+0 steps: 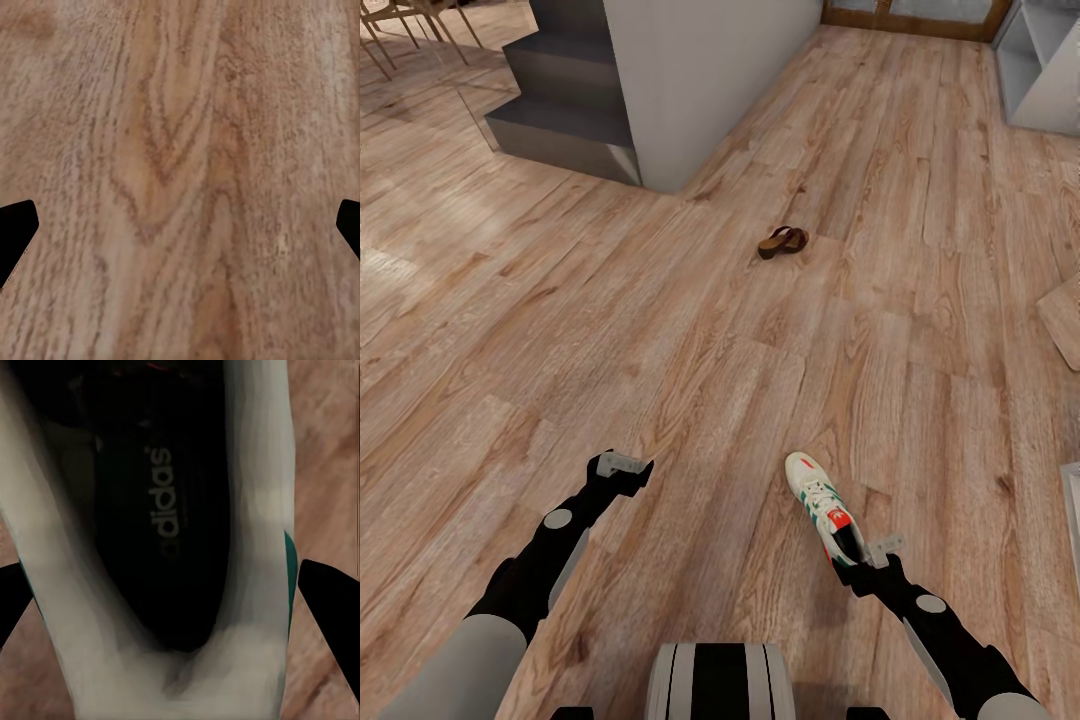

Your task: Pick up the two gym shoes and the two sandals from the corridor floor and place them onto the hallstand (shoe rack) in the corridor, making sure they are on the rack and not on the floor. Arrange them so the two gym shoes are next to each other and the two sandals are next to each other.

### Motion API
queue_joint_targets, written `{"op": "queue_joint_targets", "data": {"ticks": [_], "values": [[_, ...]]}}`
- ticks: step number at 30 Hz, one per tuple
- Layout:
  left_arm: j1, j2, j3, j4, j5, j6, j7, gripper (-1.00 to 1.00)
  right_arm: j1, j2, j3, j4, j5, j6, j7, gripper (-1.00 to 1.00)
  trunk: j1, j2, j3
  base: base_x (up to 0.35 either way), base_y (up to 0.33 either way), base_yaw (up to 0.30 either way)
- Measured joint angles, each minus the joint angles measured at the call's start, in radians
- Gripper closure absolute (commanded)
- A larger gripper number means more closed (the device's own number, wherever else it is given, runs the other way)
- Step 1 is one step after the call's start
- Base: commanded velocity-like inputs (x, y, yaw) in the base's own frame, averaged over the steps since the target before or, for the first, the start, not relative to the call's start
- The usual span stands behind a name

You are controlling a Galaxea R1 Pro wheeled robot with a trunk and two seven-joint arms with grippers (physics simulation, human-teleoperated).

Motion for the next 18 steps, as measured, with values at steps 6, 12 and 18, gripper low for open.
{"op": "queue_joint_targets", "data": {"ticks": [6,12,18], "values": [[0.000,0.000,0.000,0.000,0.000,0.002,0.000,-1.00,0.000,0.000,0.000,0.000,0.000,0.000,0.001,1.00,-0.003,0.001,0.023,0.000,0.000,0.000],[0.000,0.001,0.000,0.000,0.000,0.002,0.000,-1.00,0.000,0.000,0.000,0.000,0.000,0.000,0.002,1.00,-0.005,0.003,0.046,0.000,0.000,0.000],[0.000,0.001,0.000,0.000,0.000,0.003,0.003,-1.00,0.000,0.000,0.001,-0.012,0.000,0.000,0.002,1.00,-0.008,0.004,0.070,0.000,0.000,0.000]]}}
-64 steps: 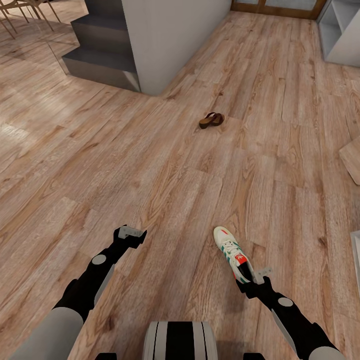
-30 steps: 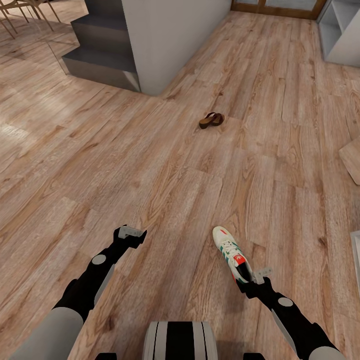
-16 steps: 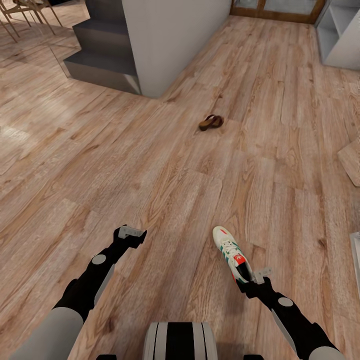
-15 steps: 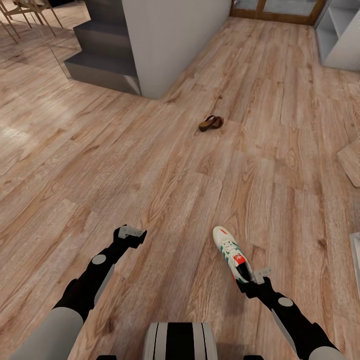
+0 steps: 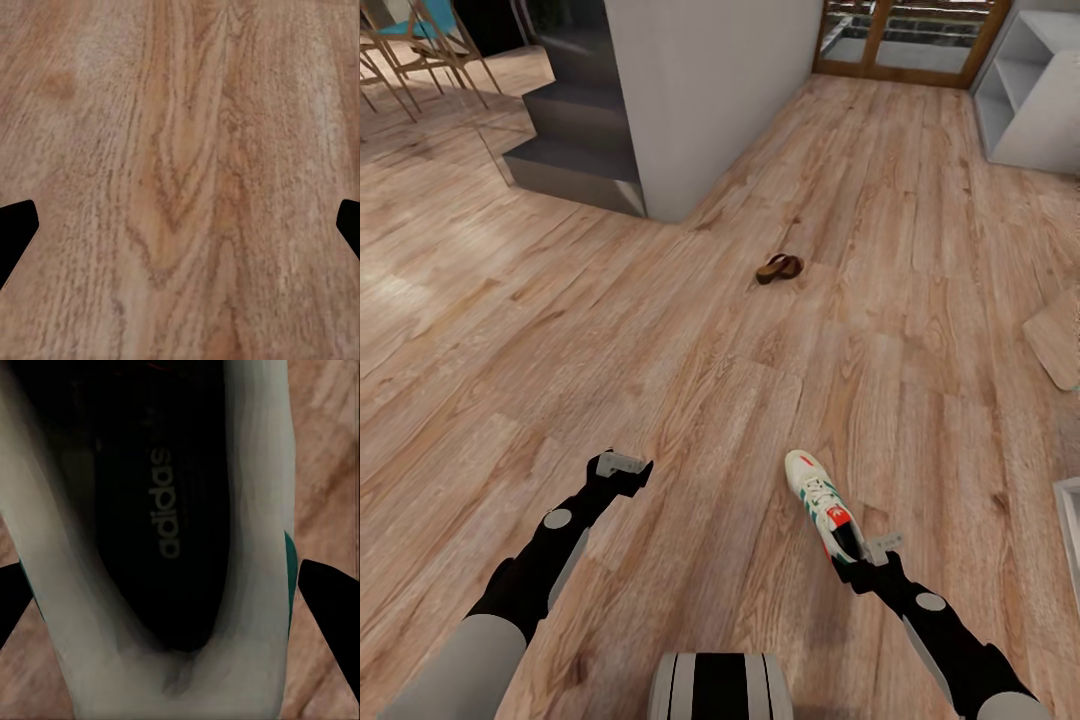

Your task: Pick up the two gym shoes and the two sandals from the corridor floor and place them onto the hallstand (shoe rack) in the corridor, making sure they are on the rack and not on the floor. Arrange them so the two gym shoes are next to each other and the two sandals are next to each other.

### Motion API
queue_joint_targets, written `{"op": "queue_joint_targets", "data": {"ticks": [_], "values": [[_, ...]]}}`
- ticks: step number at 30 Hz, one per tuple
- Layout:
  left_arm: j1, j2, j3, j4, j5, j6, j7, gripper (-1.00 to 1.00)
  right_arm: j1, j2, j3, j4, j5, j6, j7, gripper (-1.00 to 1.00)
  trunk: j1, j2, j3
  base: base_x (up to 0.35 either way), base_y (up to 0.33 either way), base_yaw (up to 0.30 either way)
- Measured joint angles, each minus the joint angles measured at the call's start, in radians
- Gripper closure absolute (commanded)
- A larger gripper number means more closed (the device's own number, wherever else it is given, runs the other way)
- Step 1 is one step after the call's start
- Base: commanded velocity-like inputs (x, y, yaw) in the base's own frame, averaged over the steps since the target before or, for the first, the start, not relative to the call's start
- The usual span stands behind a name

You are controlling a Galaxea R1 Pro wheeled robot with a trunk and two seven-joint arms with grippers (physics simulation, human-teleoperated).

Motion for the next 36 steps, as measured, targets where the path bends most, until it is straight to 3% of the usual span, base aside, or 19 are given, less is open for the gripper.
{"op": "queue_joint_targets", "data": {"ticks": [29,31,32,34,35,36], "values": [[0.024,0.003,0.002,0.019,0.000,-0.005,0.009,-1.00,0.002,0.002,0.003,-0.055,-0.001,-0.001,-0.002,1.00,-0.013,0.007,0.112,0.000,0.000,0.000],[0.035,0.005,0.004,0.020,0.000,-0.005,0.009,-1.00,0.002,0.002,0.004,-0.055,-0.001,-0.001,-0.002,1.00,-0.014,0.007,0.120,0.000,0.000,-0.016],[0.080,0.029,0.005,0.020,0.005,-0.003,0.013,-1.00,0.001,0.003,0.004,-0.066,-0.002,-0.005,-0.002,1.00,-0.014,0.007,0.125,0.000,0.000,-0.055],[0.098,0.035,0.006,0.021,0.006,-0.002,0.014,-1.00,0.002,0.003,0.004,-0.071,-0.001,-0.006,-0.003,1.00,-0.015,0.008,0.135,0.000,0.000,-0.090],[0.133,0.039,0.052,0.022,0.006,-0.004,0.015,-1.00,0.004,0.003,0.004,-0.070,-0.002,-0.041,-0.003,1.00,-0.016,0.008,0.141,0.000,0.000,-0.107],[0.150,0.040,0.074,0.024,0.006,-0.005,0.015,-1.00,0.005,0.005,0.005,-0.067,-0.002,-0.069,-0.003,1.00,-0.016,0.008,0.146,0.000,0.000,-0.108]]}}
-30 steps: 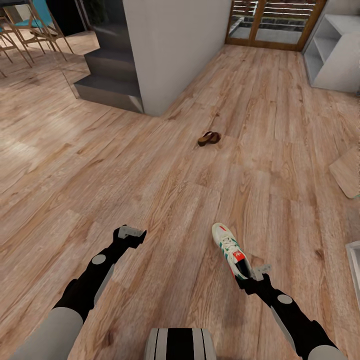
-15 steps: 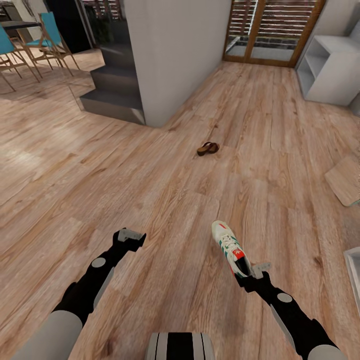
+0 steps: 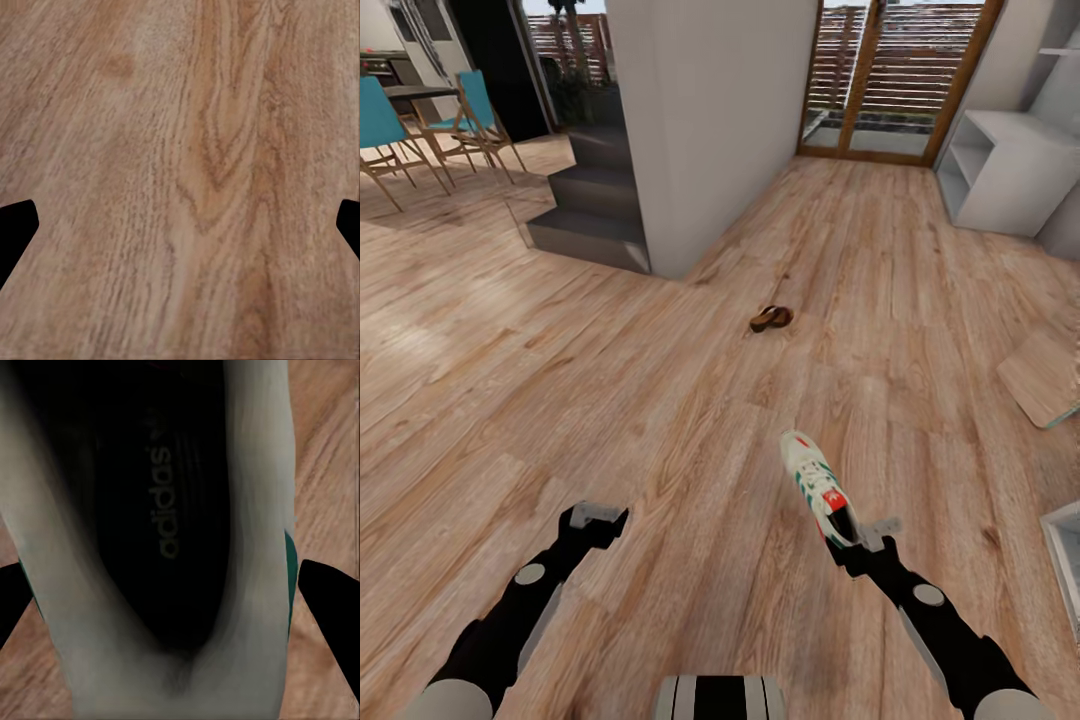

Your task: Pick up the two gym shoes and the two sandals from the corridor floor and place them onto the hallstand (shoe rack) in the corridor, making sure they are on the rack and not on the floor. Arrange them so the two gym shoes are next to each other and the two sandals are next to each other.

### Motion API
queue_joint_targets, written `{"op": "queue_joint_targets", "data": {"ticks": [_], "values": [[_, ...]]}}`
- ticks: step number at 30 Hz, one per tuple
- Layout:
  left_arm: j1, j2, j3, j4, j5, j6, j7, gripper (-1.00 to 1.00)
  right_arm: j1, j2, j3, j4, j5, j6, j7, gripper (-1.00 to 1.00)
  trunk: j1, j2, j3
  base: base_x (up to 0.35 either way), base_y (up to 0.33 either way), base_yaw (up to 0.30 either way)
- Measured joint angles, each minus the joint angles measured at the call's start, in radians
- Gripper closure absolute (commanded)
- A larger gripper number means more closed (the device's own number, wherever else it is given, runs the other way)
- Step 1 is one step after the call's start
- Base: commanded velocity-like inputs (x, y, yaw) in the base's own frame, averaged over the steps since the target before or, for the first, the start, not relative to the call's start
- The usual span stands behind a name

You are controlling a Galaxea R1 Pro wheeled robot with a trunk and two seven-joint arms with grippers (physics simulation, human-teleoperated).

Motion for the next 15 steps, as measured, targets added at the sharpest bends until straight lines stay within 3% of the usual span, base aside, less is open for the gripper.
{"op": "queue_joint_targets", "data": {"ticks": [8,15], "values": [[0.060,0.001,0.042,0.012,0.000,-0.003,0.004,-1.00,0.003,0.001,0.000,0.006,0.002,-0.048,-0.019,1.00,-0.004,0.002,0.043,0.000,0.000,-0.110],[0.108,0.001,0.056,0.017,0.002,-0.005,0.007,-1.00,0.006,-0.001,0.000,0.098,-0.001,-0.092,-0.093,1.00,-0.007,0.004,0.081,0.000,0.000,-0.111]]}}
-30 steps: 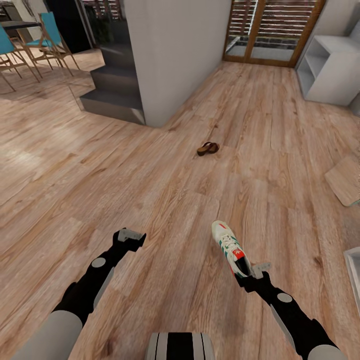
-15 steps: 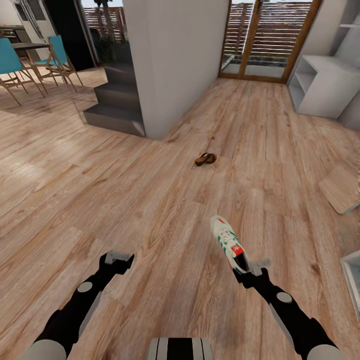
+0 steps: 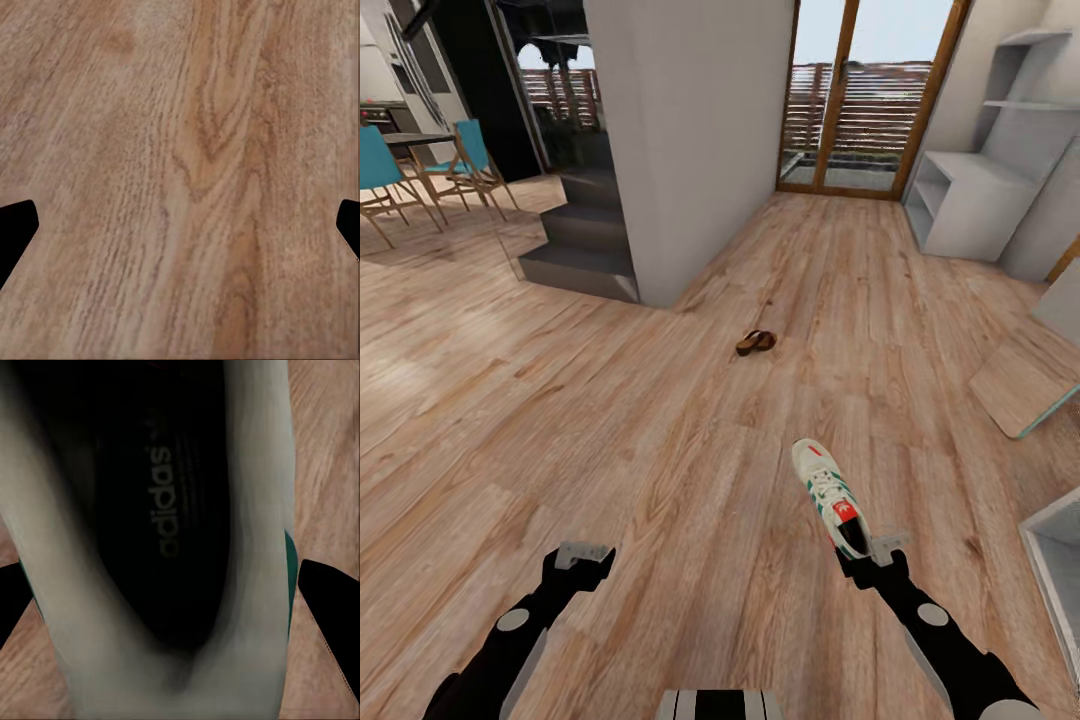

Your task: Pick up the two gym shoes and the two sandals from the corridor floor and place them onto the hallstand (shoe rack) in the corridor, making sure they are on the rack and not on the floor. Arrange them so the two gym shoes are next to each other and the two sandals are next to each other.

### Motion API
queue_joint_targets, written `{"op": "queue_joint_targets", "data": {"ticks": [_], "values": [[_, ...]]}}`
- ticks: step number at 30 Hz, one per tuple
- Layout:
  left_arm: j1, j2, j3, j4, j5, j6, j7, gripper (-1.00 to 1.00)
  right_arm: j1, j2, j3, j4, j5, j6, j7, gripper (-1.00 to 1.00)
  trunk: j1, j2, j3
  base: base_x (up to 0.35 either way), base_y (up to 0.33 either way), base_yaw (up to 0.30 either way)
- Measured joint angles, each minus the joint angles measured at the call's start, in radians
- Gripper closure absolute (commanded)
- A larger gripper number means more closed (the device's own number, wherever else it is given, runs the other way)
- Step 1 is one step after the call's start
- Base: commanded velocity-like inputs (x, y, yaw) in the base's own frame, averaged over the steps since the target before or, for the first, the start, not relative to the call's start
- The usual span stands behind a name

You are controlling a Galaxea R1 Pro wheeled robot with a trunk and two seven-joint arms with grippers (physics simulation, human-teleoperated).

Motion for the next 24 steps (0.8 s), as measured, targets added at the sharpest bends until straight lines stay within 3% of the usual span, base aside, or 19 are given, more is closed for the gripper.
{"op": "queue_joint_targets", "data": {"ticks": [5,7,9,15,24], "values": [[0.010,0.000,0.038,0.005,-0.001,-0.028,-0.001,-1.00,0.037,0.002,-0.002,0.104,-0.027,-0.181,-0.013,1.00,-0.002,0.001,0.027,0.000,0.000,-0.112],[0.011,-0.001,0.047,0.025,-0.001,-0.047,-0.001,-1.00,0.051,0.006,-0.004,0.192,-0.075,-0.282,-0.016,1.00,-0.003,0.002,0.038,0.000,0.000,-0.111],[0.011,-0.005,0.050,0.044,-0.002,-0.054,-0.001,-1.00,0.055,0.006,-0.006,0.246,-0.115,-0.324,-0.018,1.00,-0.004,0.002,0.049,0.000,0.000,-0.106],[0.011,-0.008,0.050,0.051,0.000,-0.056,-0.001,-1.00,0.056,0.002,-0.005,0.289,-0.129,-0.336,-0.019,1.00,-0.007,0.004,0.081,0.000,0.000,-0.104],[0.011,-0.008,0.050,0.051,0.001,-0.056,-0.001,-1.00,0.056,-0.002,-0.006,0.328,-0.141,-0.339,-0.021,1.00,-0.041,0.066,0.121,0.000,0.000,-0.076]]}}
